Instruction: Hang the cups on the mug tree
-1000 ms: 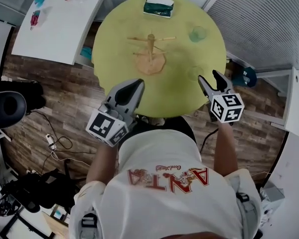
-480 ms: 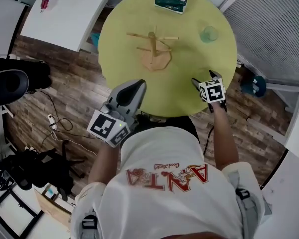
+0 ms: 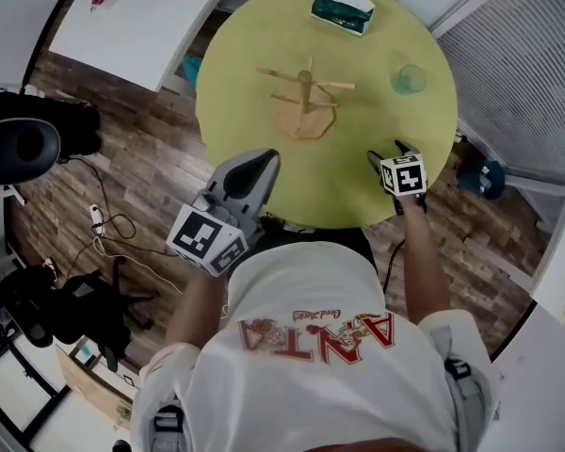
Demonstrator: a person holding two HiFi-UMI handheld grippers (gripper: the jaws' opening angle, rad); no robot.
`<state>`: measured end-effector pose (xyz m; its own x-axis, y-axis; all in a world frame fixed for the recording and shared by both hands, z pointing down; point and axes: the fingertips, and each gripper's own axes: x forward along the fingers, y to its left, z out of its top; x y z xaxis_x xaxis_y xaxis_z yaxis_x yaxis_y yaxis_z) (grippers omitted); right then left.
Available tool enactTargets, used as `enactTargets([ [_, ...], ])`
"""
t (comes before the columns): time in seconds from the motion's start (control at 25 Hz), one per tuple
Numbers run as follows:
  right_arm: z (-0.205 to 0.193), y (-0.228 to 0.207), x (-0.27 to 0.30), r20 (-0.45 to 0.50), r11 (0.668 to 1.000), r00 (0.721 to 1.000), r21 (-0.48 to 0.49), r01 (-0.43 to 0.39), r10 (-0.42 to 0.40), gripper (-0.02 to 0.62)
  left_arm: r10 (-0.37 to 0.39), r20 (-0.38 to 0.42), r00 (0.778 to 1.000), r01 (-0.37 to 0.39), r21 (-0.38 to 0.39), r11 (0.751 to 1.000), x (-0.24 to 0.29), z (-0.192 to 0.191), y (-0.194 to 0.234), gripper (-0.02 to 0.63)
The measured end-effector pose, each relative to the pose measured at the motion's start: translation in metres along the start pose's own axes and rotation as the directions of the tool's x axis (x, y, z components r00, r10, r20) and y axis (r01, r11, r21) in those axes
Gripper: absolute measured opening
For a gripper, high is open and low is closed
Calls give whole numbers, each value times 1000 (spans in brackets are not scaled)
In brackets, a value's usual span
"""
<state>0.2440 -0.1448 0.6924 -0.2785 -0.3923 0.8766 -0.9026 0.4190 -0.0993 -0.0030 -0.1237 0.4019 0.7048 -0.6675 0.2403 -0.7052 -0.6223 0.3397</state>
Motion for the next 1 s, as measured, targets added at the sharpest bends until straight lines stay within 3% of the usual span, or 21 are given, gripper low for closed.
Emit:
enactTargets([
  [0.16,26,2,-18,114,999,993,44,-20,15,328,-4,1,1000,4,-2,1000,2,1,6,9],
  [0.28,61,6,-42,267,975,960,179,-134,82,328,-6,3,1000,6,-5,1000,0,2,9,9],
  [0.44,107,4,-71,443,901,883,302,-311,156,328,-4,8,1000,4,-8,1000,-5,1,13,9],
  [0.68,141,18,-71,560,756,787,390,-526,259,328,15,5,1000,-15,-28,1000,-13,0,23,9],
  [0.84,149,41,-48,566,629,750,456,-630,342,328,38,8,999,-37,-58,998,-20,-6,32,9],
  [1.0,156,51,-26,568,592,724,446,-671,392,328,48,4,999,-47,-64,997,-24,-9,35,9],
])
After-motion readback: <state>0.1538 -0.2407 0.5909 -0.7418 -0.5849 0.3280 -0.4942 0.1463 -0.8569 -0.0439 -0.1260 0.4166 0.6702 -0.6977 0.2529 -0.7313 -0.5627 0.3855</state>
